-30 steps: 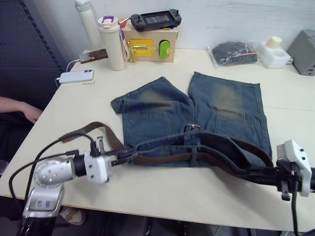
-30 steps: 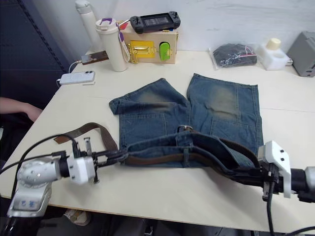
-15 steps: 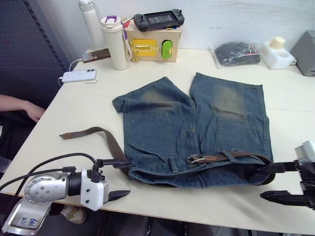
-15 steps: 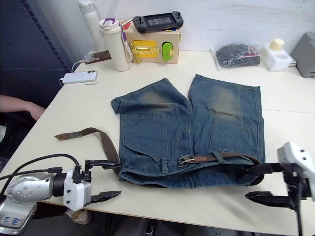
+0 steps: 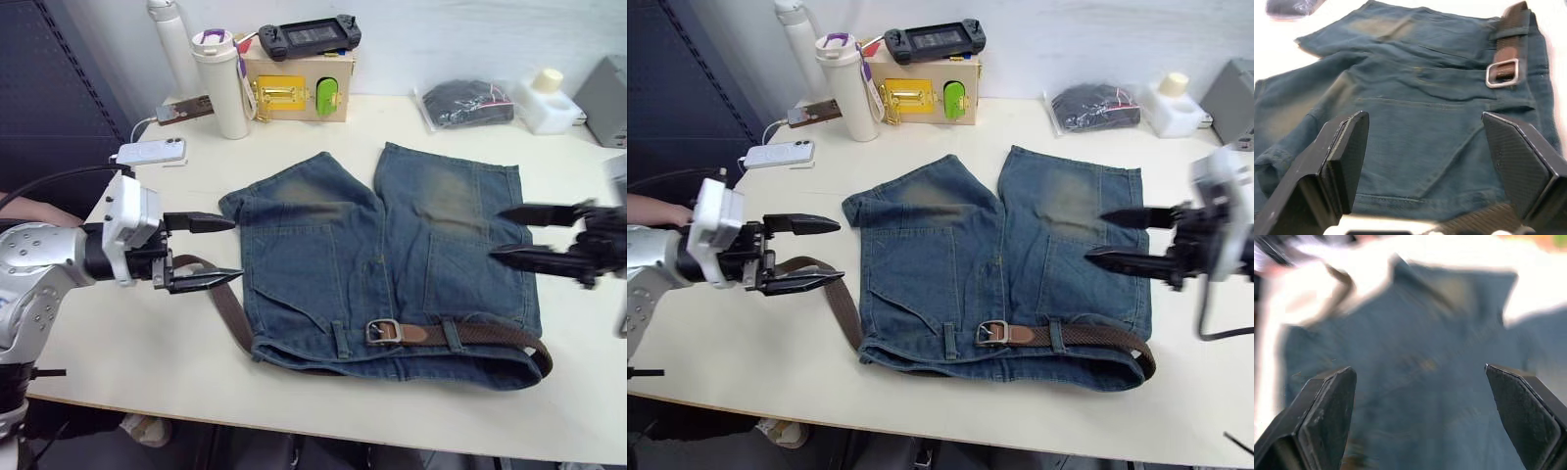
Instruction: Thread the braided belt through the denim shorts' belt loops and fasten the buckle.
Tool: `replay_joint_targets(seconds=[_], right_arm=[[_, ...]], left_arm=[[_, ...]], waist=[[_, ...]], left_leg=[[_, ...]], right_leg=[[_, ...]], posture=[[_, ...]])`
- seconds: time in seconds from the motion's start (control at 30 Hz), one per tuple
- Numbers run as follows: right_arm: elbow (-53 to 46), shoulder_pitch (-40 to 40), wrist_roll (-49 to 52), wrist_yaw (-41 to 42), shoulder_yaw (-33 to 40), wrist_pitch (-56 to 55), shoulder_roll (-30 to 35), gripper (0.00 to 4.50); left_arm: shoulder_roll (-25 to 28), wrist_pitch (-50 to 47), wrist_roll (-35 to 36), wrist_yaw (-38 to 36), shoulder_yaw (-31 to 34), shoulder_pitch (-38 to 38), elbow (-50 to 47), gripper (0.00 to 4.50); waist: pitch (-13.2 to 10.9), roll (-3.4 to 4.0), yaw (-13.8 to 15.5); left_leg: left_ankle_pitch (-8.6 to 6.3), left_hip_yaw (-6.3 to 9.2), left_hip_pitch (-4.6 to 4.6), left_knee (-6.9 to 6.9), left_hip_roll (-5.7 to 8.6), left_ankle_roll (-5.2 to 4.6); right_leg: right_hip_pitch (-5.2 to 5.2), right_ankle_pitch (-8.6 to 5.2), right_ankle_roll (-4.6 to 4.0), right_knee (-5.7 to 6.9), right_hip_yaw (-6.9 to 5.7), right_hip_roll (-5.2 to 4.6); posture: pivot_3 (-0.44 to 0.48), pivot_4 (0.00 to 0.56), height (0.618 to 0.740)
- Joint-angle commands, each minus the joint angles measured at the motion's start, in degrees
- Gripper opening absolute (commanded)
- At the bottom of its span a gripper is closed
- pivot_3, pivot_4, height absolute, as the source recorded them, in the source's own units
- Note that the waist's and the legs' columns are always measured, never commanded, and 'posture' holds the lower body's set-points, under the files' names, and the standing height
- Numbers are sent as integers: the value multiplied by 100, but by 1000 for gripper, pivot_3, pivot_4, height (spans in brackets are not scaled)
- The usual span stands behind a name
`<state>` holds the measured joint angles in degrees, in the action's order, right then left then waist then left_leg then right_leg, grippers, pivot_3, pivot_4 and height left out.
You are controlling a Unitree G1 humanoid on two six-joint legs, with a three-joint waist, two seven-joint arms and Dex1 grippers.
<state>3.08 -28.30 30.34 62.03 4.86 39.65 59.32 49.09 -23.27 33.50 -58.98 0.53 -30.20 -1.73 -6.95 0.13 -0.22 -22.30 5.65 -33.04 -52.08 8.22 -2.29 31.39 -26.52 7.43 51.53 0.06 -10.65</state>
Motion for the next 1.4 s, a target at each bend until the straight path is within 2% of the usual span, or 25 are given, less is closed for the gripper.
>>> replay_joint_targets(seconds=[0.03,0.1,0.27,0.3,0.4,0.5,0.63,0.67,0.8,1.0,1.13,1.23,1.4], right_arm=[[612,-329,-953,-394,-595,-484,-225,4500],[833,-435,-1249,-410,-858,-610,-341,4500],[1031,-405,-1612,-312,-1201,-529,-469,4500],[1032,-374,-1663,-295,-1255,-492,-476,4260],[1044,-334,-1790,-291,-1372,-390,-519,3367],[1022,-267,-1886,-252,-1475,-320,-588,1833],[1038,-328,-2017,-411,-1495,-305,-719,110],[984,-350,-2030,-498,-1452,-317,-782,15],[858,-427,-2205,-947,-1321,-401,-1018,15],[907,-773,-2577,-1947,-1149,-346,-1568,15],[1310,-1166,-2941,-2812,-1083,-380,-2012,15],[1727,-1427,-3167,-3256,-1056,-588,-2207,15],[2053,-1616,-3223,-3500,-985,-817,-2373,15]], left_arm=[[-414,167,-720,52,-539,-341,769,4029],[-757,498,-1264,77,-938,-522,1368,4029],[-1203,970,-2098,69,-1368,-739,2347,4029],[-1240,1089,-2265,43,-1463,-733,2467,4055],[-1283,1370,-2636,-60,-1666,-674,2659,3250],[-1290,1557,-2707,-291,-1726,-542,2614,1900],[-1323,1831,-2917,-301,-1794,-484,2641,310],[-1346,1957,-3020,-232,-1815,-512,2691,62],[-1508,2454,-3505,193,-1877,-763,3105,62],[-1884,3283,-4378,1395,-2014,-1714,4524,62],[-2157,3747,-4815,2126,-2153,-2370,5492,62],[-2342,3922,-4844,2259,-2096,-2584,5889,62],[-2362,4048,-4851,2266,-2012,-2528,5936,62]], waist=[[-1,-1,-25],[-1,0,-62],[9,-15,-149],[15,-16,-144],[43,-43,-136],[68,-60,-131],[128,-90,-132],[142,-96,-131],[178,-102,-119],[187,-103,4],[183,-98,4],[182,-96,-1],[182,-96,-8]], left_leg=[[0,0,-5,-1,0,0],[-2,2,-6,7,5,-1],[-2,11,1,6,6,2],[-1,11,8,6,6,2],[-3,11,39,9,7,5],[-8,15,76,14,6,9],[-15,25,95,14,6,13],[-15,26,95,14,6,13],[-15,28,105,11,6,12],[-11,20,99,-8,7,6],[-10,21,96,-7,11,6],[-10,18,89,1,16,6],[-10,23,85,3,25,7]], right_leg=[[11,4,7,12,2,0],[24,9,16,36,8,0],[25,11,20,47,5,3],[20,11,20,49,5,3],[-7,11,20,48,8,2],[-40,10,20,45,8,3],[-60,9,17,41,7,10],[-62,9,17,40,7,10],[-79,9,16,32,8,9],[-87,6,12,21,12,7],[-77,7,14,32,18,11],[-57,8,17,49,27,10],[-36,9,19,83,39,8]], posture=[[0,150,645],[0,150,645],[0,150,645],[0,150,645],[0,150,645],[0,150,645],[0,150,645],[0,150,645],[0,150,645],[0,150,645],[0,150,645],[0,150,645],[0,150,645]])
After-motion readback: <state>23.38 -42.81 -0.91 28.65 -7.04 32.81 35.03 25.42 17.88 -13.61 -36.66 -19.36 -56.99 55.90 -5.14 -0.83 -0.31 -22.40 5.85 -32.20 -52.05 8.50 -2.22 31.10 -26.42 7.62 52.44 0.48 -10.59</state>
